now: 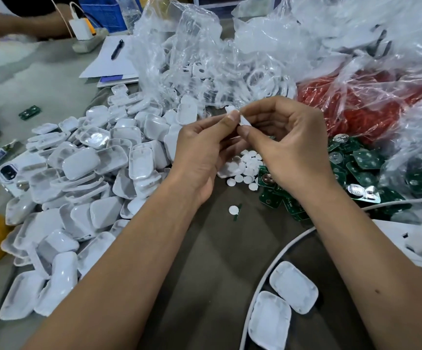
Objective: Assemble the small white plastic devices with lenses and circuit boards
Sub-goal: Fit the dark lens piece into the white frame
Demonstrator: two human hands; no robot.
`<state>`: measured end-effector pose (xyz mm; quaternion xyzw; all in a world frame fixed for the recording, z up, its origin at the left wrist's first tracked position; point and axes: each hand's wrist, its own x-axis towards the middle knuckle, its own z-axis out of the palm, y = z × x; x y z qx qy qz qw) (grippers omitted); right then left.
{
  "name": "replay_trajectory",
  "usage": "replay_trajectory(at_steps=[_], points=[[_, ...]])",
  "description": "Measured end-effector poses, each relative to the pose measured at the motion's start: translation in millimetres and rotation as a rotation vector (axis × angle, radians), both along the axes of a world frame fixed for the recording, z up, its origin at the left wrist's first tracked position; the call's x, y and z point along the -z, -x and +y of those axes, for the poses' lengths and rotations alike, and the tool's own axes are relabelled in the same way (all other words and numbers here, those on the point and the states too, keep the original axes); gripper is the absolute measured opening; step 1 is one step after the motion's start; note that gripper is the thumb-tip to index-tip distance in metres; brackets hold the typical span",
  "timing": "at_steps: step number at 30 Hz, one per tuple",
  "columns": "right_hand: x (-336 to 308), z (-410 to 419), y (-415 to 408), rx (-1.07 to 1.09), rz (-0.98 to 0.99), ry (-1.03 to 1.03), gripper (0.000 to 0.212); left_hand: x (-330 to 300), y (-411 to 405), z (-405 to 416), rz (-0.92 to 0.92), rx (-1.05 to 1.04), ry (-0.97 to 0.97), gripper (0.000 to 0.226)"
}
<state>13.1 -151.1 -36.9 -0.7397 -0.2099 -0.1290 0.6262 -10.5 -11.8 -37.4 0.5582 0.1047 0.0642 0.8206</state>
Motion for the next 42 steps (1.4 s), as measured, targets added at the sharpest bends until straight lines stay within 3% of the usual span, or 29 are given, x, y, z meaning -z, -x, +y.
replay_trajectory(at_steps=[8, 15, 18, 22, 25, 28, 30, 34, 42], points=[[-1.4, 0.2, -0.2, -0.08, 0.067, -0.052, 0.021, 2.1, 1.6, 2.2, 0.005, 0.011, -0.013, 0.016], [-3.5, -3.9, -2.8, -0.065, 0.05, -0.037, 0.06, -3.5, 0.5, 3.4, 0.006, 0.012, 0.068, 0.014], [-4.6, -3.8, -2.3, -0.09, 0.02, -0.05, 0.062, -8.2, -1.3, 7.5, 0.01, -0.019, 0.184, 0.017], [-5.8, -5.9, -1.1, 0.007, -0.05, 0.152, 0.04, -13.2, 0.1, 12.8, -0.011, -0.046, 0.339, 0.017], [-8.9, -6.4, 3.0, -0.21, -0.021, 0.385, 0.014, -16.3, 1.7, 14.6, -0.029, -0.055, 0.407, 0.016], [-10.3, -4.5, 7.2, -0.468, 0.064, 0.72, 0.012, -18.3, 2.8, 17.3, -0.044, -0.05, 0.461, 0.024], [-11.7, -4.7, 8.6, -0.525, 0.072, 0.833, 0.02, -19.7, 3.4, 19.0, -0.039, -0.031, 0.474, 0.026], [-15.6, -4.9, 12.2, -0.578, 0.046, 0.935, 0.014, -20.4, 4.4, 20.3, 0.001, 0.03, 0.494, 0.023], [-17.3, -11.7, 9.1, -0.506, 0.037, 0.962, 0.02, -17.7, 3.6, 21.5, 0.077, 0.068, 0.291, 0.028]])
